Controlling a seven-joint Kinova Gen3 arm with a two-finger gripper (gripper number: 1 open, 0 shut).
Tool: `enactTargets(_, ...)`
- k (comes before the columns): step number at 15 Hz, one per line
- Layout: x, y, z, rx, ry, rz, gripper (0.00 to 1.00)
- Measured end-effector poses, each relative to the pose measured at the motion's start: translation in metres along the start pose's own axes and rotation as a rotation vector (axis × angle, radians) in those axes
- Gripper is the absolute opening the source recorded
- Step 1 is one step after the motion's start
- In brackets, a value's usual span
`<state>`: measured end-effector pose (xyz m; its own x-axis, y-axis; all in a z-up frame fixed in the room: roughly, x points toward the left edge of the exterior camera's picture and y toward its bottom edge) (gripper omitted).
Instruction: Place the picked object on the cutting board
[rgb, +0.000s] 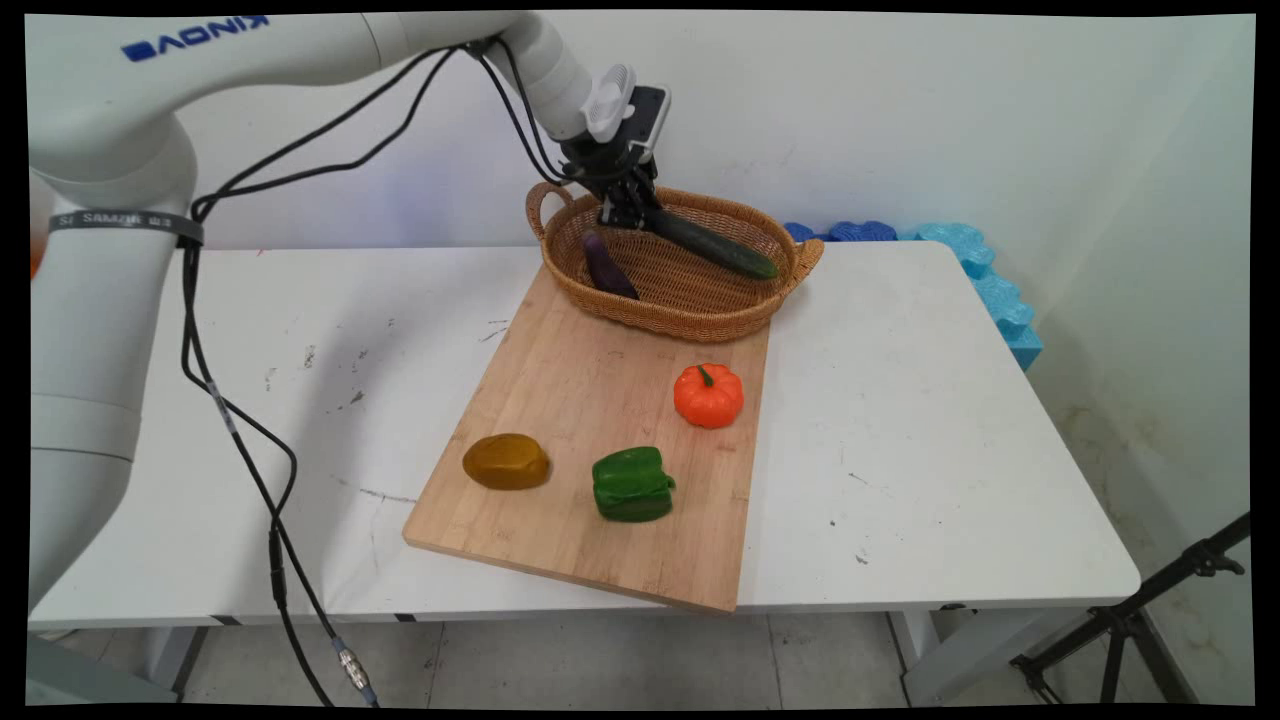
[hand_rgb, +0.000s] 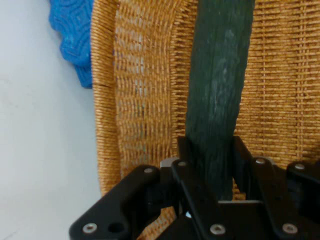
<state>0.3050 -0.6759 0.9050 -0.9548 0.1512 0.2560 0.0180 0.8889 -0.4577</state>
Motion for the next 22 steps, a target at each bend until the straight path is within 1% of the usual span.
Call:
enactTargets(7,0.009,0.0,-0.05,0.04,0.007,-0.013,0.0)
enactTargets(14,0.006,0.013,-0.12,0.078,-0.001,-0.052,0.0)
enactTargets(18,0.005,0.029,-0.15,0.073,0.008,-0.097,0.0)
enactTargets(22,0.004,0.053,-0.175,0.044,0.019,-0.152,0.0)
